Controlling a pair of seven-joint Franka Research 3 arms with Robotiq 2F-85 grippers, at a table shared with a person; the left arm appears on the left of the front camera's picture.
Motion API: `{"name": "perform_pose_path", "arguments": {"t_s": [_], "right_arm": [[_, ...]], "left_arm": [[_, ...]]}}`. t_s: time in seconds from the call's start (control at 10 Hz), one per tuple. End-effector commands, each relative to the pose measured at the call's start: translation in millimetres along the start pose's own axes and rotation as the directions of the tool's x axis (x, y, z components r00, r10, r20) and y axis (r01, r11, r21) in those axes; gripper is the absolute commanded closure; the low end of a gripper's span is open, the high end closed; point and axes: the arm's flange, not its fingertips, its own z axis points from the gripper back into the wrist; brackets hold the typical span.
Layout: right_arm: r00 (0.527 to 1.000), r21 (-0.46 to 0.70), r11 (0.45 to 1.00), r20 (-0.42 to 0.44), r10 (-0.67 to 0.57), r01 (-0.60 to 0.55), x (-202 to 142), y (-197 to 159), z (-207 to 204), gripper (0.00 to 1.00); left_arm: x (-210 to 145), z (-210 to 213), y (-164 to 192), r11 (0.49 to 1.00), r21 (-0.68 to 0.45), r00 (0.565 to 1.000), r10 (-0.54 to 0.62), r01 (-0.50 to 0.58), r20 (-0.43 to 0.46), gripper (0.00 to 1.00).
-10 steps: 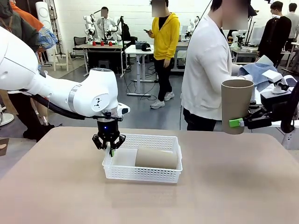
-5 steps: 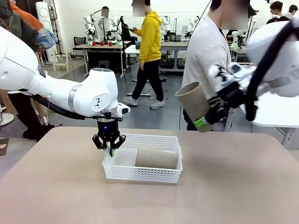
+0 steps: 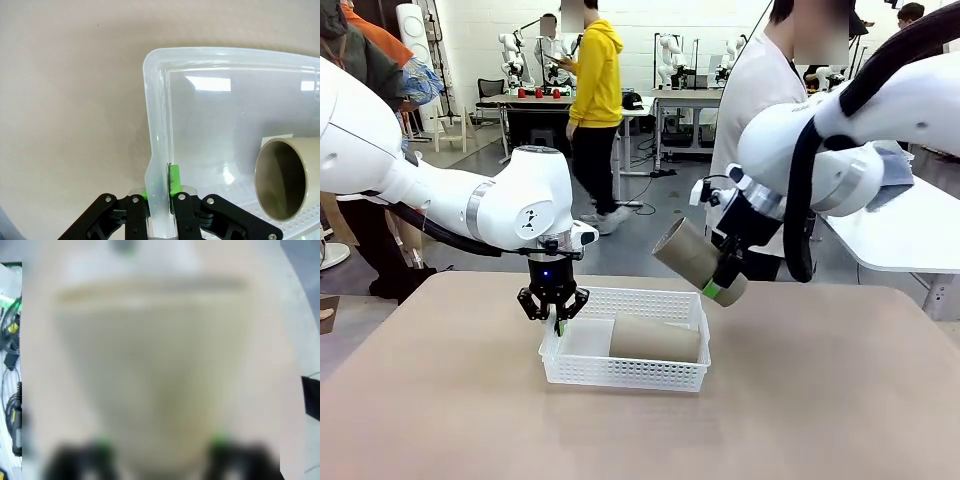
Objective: Clean and organize the cups into the basket.
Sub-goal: Pick up the Reusable plastic cup from the right side of the table and stack it inside the Organizing basket in the center of the table.
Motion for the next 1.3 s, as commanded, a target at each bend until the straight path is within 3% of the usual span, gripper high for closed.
{"name": "perform_pose_path", "arguments": {"t_s": [0.0,0.8,1.2], "right_arm": [[1.0,0.027,1.0,-0.006,-0.002,0.002,18,-8,3,0.21],[1.0,0.027,1.0,-0.005,0.007,-0.007,10,-5,-4,0.21],[0.974,0.1,0.993,-0.212,0.078,-0.058,80,-11,-39,0.21]], "left_arm": [[0,2,0,1.0,-0.001,1.0,0.0,0.0,0.004,1.0],[0,2,0,1.0,-0.001,1.0,0.0,0.0,0.004,1.0],[0,2,0,1.0,-0.001,1.0,0.0,0.0,0.004,1.0]]}}
